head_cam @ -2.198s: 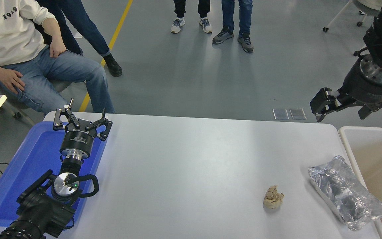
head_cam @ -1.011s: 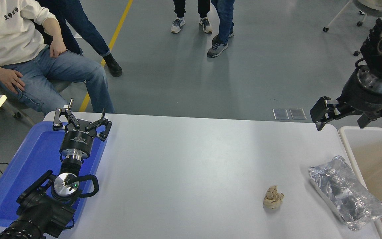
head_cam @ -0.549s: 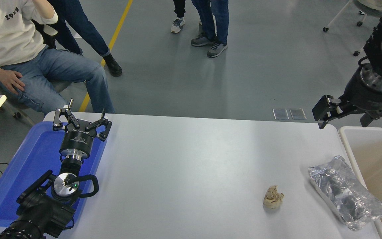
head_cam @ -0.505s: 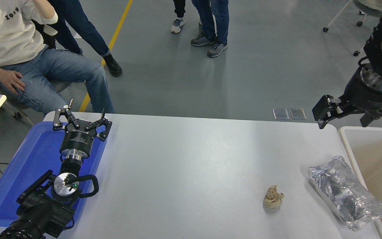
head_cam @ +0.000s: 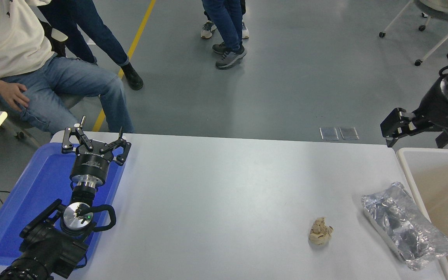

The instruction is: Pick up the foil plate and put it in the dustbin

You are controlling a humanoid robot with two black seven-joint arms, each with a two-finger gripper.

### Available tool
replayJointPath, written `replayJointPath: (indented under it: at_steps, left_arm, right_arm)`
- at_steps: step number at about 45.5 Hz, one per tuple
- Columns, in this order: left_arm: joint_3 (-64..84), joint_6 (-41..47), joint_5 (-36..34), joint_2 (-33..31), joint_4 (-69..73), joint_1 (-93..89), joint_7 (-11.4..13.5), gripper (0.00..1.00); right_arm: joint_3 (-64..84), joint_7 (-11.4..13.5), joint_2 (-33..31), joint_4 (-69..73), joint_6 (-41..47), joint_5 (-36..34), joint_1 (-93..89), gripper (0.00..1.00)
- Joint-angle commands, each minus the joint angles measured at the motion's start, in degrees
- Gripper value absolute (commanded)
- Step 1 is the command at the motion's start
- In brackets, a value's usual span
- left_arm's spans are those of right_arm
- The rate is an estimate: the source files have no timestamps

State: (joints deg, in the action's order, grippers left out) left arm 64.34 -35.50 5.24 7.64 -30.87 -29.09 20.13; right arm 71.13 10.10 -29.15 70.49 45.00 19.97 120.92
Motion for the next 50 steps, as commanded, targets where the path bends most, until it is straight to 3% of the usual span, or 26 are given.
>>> replayJointPath:
  at_steps: [1,17,33,50]
  left_arm:
    - [0.0,-0.01,0.03,0.0,-0.06,0.0,0.09,1.0]
    - [0.0,-0.01,0.03,0.0,0.03,0.0,0.18,1.0]
    - [0.0,-0.01,0.03,0.0,0.03,0.08,0.26,1.0]
    - [0.0,-0.01,0.03,0.0,0.03,0.08,0.35,1.0]
  right_arm:
    - [-0.9,0.0,-2.13,-1.4,0.0,8.94,-3.94,1.0]
    - [-10.83,-0.08,-7.32,-1.58,0.0,23.88,-15.97,0.98]
    - [-13.12,-0.17,-8.99,-2.46,-17.74,26.96,-29.51,0.98]
    - [-17.78,-0.35,-8.99,-12.21,-26.1,31.97,-44.45,0.98]
